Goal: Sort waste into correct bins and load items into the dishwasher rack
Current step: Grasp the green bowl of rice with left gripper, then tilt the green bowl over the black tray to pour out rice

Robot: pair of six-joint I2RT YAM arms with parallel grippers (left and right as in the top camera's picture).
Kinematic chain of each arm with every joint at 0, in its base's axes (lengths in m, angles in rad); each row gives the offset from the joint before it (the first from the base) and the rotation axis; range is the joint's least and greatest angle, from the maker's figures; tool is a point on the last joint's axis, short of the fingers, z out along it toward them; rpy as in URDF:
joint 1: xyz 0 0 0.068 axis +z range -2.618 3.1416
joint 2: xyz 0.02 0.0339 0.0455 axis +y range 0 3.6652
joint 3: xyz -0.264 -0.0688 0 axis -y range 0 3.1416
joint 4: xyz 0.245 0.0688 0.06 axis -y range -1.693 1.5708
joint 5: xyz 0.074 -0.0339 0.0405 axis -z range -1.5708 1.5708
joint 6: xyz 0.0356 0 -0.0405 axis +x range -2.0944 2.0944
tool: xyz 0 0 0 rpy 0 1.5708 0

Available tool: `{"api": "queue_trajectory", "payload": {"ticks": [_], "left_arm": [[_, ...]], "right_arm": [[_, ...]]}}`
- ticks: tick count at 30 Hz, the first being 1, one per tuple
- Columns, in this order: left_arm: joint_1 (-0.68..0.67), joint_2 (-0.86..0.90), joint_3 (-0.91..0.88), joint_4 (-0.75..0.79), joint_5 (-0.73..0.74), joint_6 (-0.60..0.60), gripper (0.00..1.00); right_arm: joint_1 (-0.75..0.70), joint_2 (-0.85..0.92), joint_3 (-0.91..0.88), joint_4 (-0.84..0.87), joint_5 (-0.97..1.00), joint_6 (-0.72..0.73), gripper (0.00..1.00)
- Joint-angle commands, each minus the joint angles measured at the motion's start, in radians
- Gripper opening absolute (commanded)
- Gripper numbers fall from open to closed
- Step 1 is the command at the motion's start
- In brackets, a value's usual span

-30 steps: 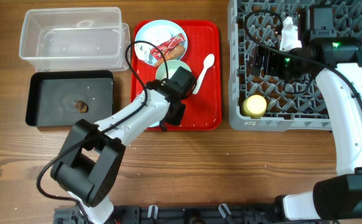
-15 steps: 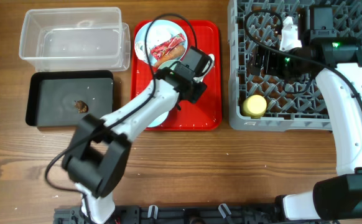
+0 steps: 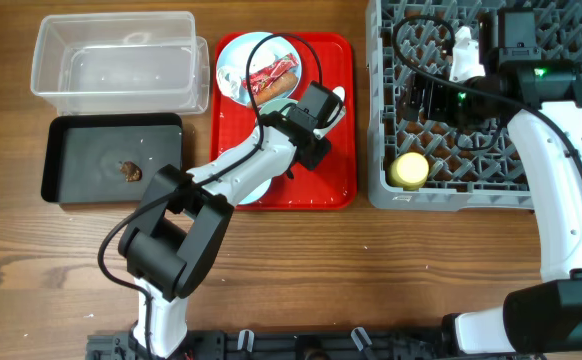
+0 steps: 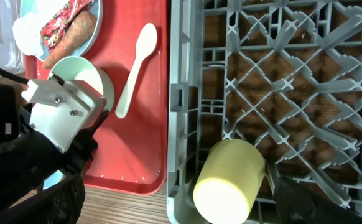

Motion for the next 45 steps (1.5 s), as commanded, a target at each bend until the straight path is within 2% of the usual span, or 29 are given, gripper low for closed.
{"api": "queue_trajectory", "payload": {"ticks": [1, 6, 10, 15, 23, 27, 32, 34, 35, 41, 45], "left_arm": [[0.0, 0.0, 0.006, 0.0, 0.013, -0.013, 0.04], [0.01, -0.111, 0.012, -0.014, 0.013, -0.183, 0.04], [0.039, -0.254, 0.016, -0.05, 0.013, -0.254, 0.04], [0.165, -0.412, 0.016, -0.155, 0.071, -0.338, 0.04], [0.616, -0.434, 0.014, -0.392, 0.412, -0.332, 0.04], [0.826, -0.418, -0.007, -0.388, 0.647, -0.277, 0.04], [1.02, -0.335, -0.05, -0.369, 0.977, -0.175, 0.04], [1.083, -0.288, -0.051, -0.359, 1.081, -0.166, 0.04], [1.121, -0.254, -0.051, -0.356, 1.19, -0.125, 0.04], [1.223, -0.145, -0.051, -0.349, 1.439, -0.122, 0.04], [1.264, -0.122, -0.051, -0.349, 1.659, -0.122, 0.04]], "right_arm": [[0.003, -0.004, 0.016, 0.005, -0.01, -0.021, 0.99], [0.003, -0.004, 0.016, 0.005, -0.01, -0.023, 0.99], [0.003, -0.004, 0.016, 0.003, -0.01, -0.044, 0.99], [0.003, -0.004, 0.016, -0.002, -0.01, -0.044, 0.98], [0.003, -0.004, 0.016, -0.005, -0.01, -0.044, 0.99], [0.003, -0.004, 0.016, -0.006, -0.01, -0.047, 0.99], [0.003, -0.004, 0.015, -0.017, -0.01, -0.045, 0.98], [0.003, -0.004, 0.015, -0.019, -0.01, -0.044, 0.98], [0.003, -0.004, 0.015, -0.022, -0.01, -0.044, 0.98], [0.003, -0.004, 0.015, -0.03, -0.01, -0.045, 0.99], [0.003, -0.004, 0.015, -0.032, -0.01, -0.046, 0.98]]}}
